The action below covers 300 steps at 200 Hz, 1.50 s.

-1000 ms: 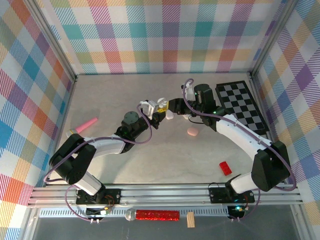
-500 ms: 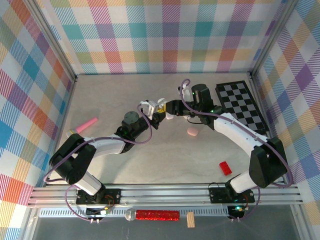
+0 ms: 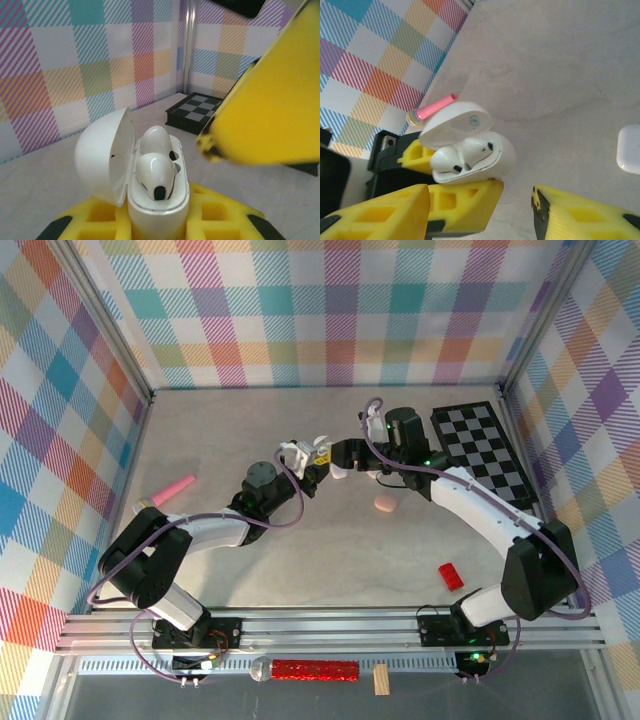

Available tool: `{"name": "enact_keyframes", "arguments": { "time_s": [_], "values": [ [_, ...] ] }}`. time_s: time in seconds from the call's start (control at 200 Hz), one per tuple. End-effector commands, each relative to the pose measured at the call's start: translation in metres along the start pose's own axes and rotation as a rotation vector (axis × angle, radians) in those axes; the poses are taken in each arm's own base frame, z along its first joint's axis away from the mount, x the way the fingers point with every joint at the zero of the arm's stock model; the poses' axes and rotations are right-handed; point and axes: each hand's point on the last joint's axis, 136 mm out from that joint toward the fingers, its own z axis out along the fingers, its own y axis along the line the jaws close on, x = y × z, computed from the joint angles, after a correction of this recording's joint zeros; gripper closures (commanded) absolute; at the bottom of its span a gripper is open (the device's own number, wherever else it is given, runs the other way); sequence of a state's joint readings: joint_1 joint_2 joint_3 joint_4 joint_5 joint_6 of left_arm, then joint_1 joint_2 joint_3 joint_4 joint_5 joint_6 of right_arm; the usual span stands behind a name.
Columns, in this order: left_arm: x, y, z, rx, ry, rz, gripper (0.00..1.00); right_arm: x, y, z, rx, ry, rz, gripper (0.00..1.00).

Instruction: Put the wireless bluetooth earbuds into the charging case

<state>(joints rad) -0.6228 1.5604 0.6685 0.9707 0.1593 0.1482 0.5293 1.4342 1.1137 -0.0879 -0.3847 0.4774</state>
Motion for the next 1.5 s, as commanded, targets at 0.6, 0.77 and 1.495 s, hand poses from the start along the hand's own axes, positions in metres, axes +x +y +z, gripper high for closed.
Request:
{"name": "enact_keyframes", "arguments": {
  "time_s": [0.6,0.77,1.495],
  "values": [
    [0.006,-0.020,-0.012,0.129,0.047,0.405,0.93,0.001,-0.026,0.017,0.209,0.240,0.064,0.20],
    [0.000,-0.017,-0.012,0.110,0.040,0.377,0.93,0.014,-0.033,0.010,0.243,0.270,0.049,0.19],
    [0.002,-0.073,-0.053,0.588,0.246,0.113,0.93,0.037,0.038,-0.057,-0.128,0.121,-0.549,0.18]
  ]
}}
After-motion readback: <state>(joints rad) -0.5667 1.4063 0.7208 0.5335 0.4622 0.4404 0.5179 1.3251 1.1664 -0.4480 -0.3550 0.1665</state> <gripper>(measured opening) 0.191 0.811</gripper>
